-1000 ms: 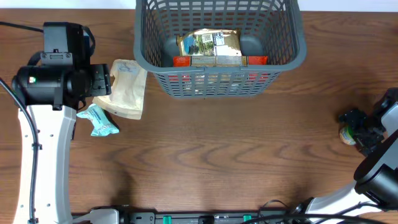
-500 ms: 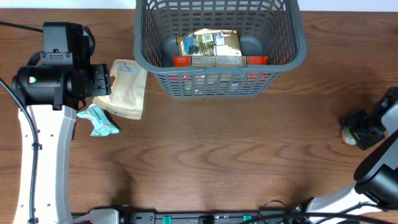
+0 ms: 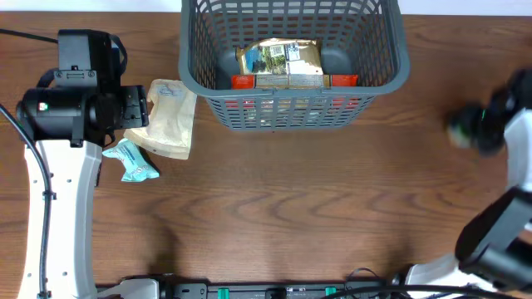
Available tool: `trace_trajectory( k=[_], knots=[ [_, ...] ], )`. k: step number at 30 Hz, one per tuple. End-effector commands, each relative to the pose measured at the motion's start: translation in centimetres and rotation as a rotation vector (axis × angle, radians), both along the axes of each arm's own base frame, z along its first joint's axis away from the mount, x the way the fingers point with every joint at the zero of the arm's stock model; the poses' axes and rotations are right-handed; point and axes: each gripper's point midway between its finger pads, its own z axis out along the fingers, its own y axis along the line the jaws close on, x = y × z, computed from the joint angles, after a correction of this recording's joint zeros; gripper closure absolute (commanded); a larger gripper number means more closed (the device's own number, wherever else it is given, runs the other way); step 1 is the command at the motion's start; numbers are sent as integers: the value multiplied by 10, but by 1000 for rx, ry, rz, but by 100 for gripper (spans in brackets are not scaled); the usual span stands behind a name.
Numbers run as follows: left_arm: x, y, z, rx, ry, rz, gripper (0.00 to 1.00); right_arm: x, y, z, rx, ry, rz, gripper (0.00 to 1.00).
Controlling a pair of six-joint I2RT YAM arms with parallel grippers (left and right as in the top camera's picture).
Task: Pack container
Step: 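Lift the jar into the basket and release it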
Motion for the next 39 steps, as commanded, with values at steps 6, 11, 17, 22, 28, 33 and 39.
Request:
trace_trajectory(
  k=[6, 11, 17, 22, 28, 33, 39],
  knots=[
    [1, 2, 2, 8, -3, 5, 27, 69, 91, 266, -347, -595, 406, 99],
    [1, 2, 2, 8, -4, 5, 26, 65, 177, 302, -515, -680, 845, 99],
    [1, 2, 2, 8, -3, 5, 27, 64, 231, 273, -589, -590, 1099, 99],
    [1, 2, 2, 8, -3, 5, 27, 87, 244, 227, -495, -477, 1084, 99],
    [1, 2, 2, 8, -3, 5, 27, 119, 249, 172, -358, -339, 1009, 100],
    [-1, 2, 2, 8, 4, 5, 27, 135, 261, 124, -256, -258, 1022, 99],
    [-4, 2, 0, 8, 18, 5, 27, 146, 269, 66, -180, -155, 1031, 99]
  ],
)
